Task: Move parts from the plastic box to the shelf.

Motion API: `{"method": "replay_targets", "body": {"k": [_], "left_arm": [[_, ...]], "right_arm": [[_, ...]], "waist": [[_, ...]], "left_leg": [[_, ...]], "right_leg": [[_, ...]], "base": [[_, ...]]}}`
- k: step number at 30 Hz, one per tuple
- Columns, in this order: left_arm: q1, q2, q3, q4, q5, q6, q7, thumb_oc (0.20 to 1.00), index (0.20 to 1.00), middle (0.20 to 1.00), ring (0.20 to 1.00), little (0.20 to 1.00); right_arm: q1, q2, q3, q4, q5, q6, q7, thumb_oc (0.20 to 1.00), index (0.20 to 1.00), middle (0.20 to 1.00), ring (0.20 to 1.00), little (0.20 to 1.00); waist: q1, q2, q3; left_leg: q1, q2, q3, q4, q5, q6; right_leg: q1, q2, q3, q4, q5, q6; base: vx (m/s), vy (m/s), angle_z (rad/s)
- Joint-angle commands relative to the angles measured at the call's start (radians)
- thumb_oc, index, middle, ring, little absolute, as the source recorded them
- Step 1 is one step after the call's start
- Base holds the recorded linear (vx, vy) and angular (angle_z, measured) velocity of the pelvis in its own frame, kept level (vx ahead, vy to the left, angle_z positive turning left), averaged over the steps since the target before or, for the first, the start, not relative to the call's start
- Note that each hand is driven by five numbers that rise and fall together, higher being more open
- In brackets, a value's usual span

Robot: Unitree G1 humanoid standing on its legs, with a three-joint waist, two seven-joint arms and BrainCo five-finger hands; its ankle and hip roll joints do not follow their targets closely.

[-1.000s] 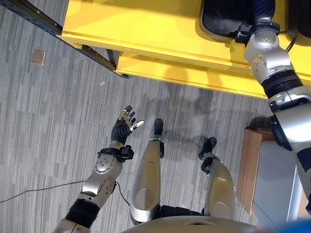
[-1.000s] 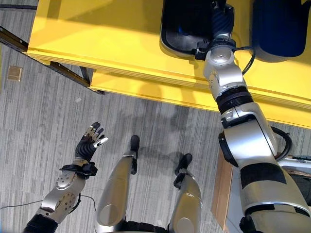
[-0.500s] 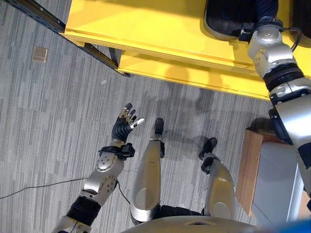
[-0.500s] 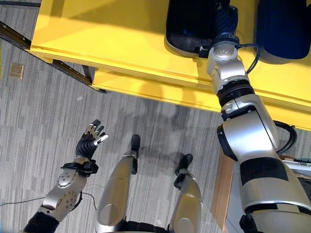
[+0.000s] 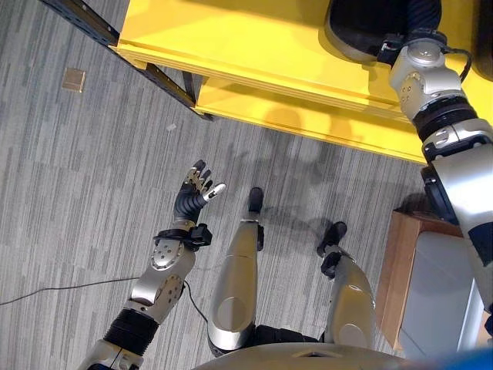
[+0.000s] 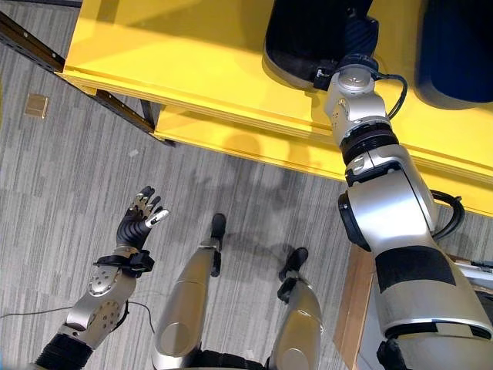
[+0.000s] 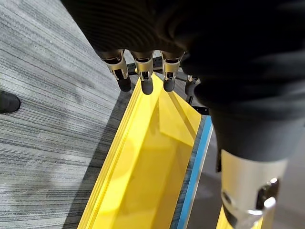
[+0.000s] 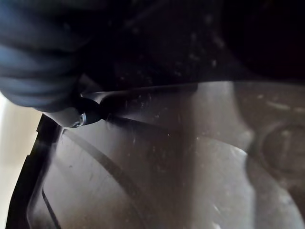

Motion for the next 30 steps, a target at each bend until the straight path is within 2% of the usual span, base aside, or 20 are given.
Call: {"method": "replay_targets", "body": {"k": [1, 17, 18, 19, 20, 21, 30], "left_arm": [[0.018, 0.036, -0.046, -0.057, -0.018, -0.053, 0.001, 1.000, 1.000, 1.000, 1.000, 1.000], [0.005, 0.044, -0.064, -0.058, -0.018, -0.057, -0.003, 1.000, 1.000, 1.000, 1.000, 1.000], [0.005, 0.044, -0.064, -0.059, -0.019, -0.057, -0.005, 1.000, 1.000, 1.000, 1.000, 1.000], [0.004, 0.045, -0.064, -0.059, -0.020, -0.056, -0.004, 1.000, 1.000, 1.000, 1.000, 1.000], [0.004, 0.045, -0.064, -0.060, -0.020, -0.056, -0.004, 1.000, 1.000, 1.000, 1.000, 1.000], [0.002, 0.047, -0.063, -0.055, -0.019, -0.055, -0.003, 1.000, 1.000, 1.000, 1.000, 1.000], [0.013, 0.049, -0.062, -0.049, -0.032, -0.056, -0.012, 1.000, 1.000, 1.000, 1.000, 1.000]], "right_arm": [[-0.095, -0.019, 0.017, -0.014, 0.011, -0.052, -0.004, 0.200, 0.200, 0.200, 0.200, 0.200], [-0.121, -0.029, 0.040, -0.001, 0.003, -0.051, 0.008, 0.200, 0.200, 0.200, 0.200, 0.200], [-0.120, -0.028, 0.033, -0.005, 0.022, -0.056, 0.009, 0.366, 0.366, 0.366, 0.366, 0.366], [-0.120, -0.027, 0.030, -0.005, 0.033, -0.058, 0.010, 0.592, 0.592, 0.592, 0.592, 0.592], [-0.120, -0.027, 0.030, -0.005, 0.033, -0.058, 0.010, 0.740, 0.740, 0.740, 0.740, 0.740], [-0.123, -0.027, 0.030, -0.001, 0.037, -0.060, 0.011, 1.000, 1.000, 1.000, 1.000, 1.000], [-0.127, -0.038, 0.047, -0.053, 0.039, -0.081, 0.016, 1.000, 1.000, 1.000, 1.000, 1.000]], "waist": [[0.017, 0.014, -0.042], [0.033, 0.018, -0.043], [0.032, 0.018, -0.042], [0.031, 0.018, -0.043], [0.031, 0.018, -0.043], [0.028, 0.017, -0.043], [0.024, 0.017, -0.044]], "left_leg": [[-0.002, 0.011, -0.034, 0.012, -0.065, -0.039], [-0.005, 0.001, -0.041, 0.023, -0.071, -0.035], [-0.005, 0.001, -0.041, 0.023, -0.071, -0.035], [-0.005, 0.001, -0.040, 0.022, -0.070, -0.035], [-0.006, 0.001, -0.040, 0.022, -0.070, -0.035], [-0.005, 0.001, -0.040, 0.021, -0.070, -0.036], [0.001, 0.002, -0.039, 0.023, -0.069, -0.038]], "right_leg": [[0.025, -0.007, -0.021, 0.054, -0.078, 0.031], [0.039, -0.012, -0.032, 0.051, -0.081, 0.031], [0.038, -0.011, -0.030, 0.052, -0.080, 0.031], [0.037, -0.011, -0.029, 0.052, -0.081, 0.031], [0.037, -0.011, -0.029, 0.052, -0.081, 0.031], [0.037, -0.010, -0.027, 0.052, -0.081, 0.030], [0.039, -0.011, -0.026, 0.060, -0.084, 0.029]], "base": [[0.00, 0.012, 0.09], [0.00, 0.003, 0.02], [0.00, 0.000, 0.00], [0.00, 0.000, 0.00], [0.00, 0.000, 0.00], [0.00, 0.000, 0.00], [0.00, 0.000, 0.00]]}}
